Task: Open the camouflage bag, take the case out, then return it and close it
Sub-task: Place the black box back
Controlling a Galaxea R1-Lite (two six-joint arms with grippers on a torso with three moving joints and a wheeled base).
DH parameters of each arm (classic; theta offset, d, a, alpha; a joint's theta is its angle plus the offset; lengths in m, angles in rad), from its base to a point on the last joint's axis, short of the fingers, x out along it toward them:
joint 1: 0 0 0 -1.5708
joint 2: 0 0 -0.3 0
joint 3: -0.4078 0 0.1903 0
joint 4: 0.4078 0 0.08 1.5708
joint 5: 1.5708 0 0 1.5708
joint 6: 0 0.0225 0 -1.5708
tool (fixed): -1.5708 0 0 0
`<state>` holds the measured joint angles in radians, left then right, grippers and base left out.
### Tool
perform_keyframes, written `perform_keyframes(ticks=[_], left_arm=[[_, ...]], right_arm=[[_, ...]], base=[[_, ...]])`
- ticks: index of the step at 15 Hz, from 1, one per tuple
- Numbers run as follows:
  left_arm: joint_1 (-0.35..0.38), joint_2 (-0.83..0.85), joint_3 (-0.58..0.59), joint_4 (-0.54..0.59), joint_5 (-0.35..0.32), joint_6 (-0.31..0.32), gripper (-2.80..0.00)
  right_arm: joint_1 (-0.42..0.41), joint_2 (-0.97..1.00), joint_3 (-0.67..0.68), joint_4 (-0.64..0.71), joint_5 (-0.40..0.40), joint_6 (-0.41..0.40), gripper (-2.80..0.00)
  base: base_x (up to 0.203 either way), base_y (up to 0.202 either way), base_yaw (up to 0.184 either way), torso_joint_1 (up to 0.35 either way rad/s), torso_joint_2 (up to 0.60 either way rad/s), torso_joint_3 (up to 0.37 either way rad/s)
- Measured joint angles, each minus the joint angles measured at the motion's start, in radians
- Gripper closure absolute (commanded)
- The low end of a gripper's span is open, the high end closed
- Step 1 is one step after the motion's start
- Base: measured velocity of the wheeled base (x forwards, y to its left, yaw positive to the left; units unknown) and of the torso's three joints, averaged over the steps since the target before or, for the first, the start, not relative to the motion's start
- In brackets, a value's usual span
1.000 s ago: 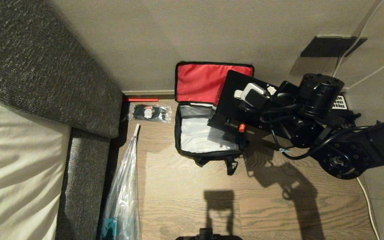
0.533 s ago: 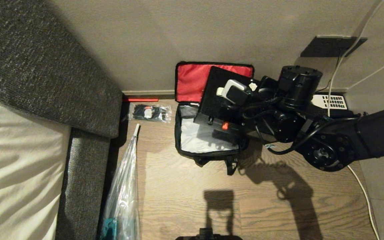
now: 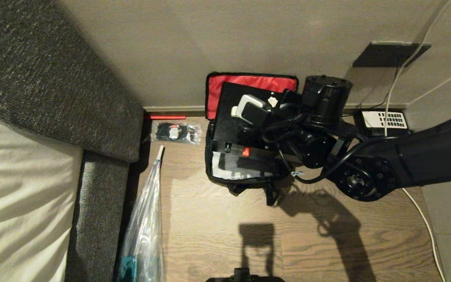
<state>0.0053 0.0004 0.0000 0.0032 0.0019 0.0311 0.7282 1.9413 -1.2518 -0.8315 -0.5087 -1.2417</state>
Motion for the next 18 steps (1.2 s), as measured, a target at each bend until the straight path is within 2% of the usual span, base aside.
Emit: perform_keyframes(ticks=[5, 11, 18], left_arm=[[-0.001, 0.000, 0.000, 0.000, 0.000, 0.000, 0.00], [-0.001, 0.000, 0.000, 0.000, -0.001, 0.000, 0.00], [-0.001, 0.000, 0.000, 0.000, 0.000, 0.000, 0.00]], right_arm=[[0.005, 0.039, -0.014, 0.062, 0.139, 0.006, 0.00], [-0.008, 0.084, -0.030, 0.062, 0.144, 0.076, 0.00], [-0.086, 0.098, -0.032, 0.070, 0.199, 0.103, 0.00]], base=[[0.000, 0.000, 0.000, 0.000, 0.00, 0.000], [0.000, 0.000, 0.000, 0.000, 0.00, 0.000], [0.000, 0.000, 0.000, 0.000, 0.00, 0.000]])
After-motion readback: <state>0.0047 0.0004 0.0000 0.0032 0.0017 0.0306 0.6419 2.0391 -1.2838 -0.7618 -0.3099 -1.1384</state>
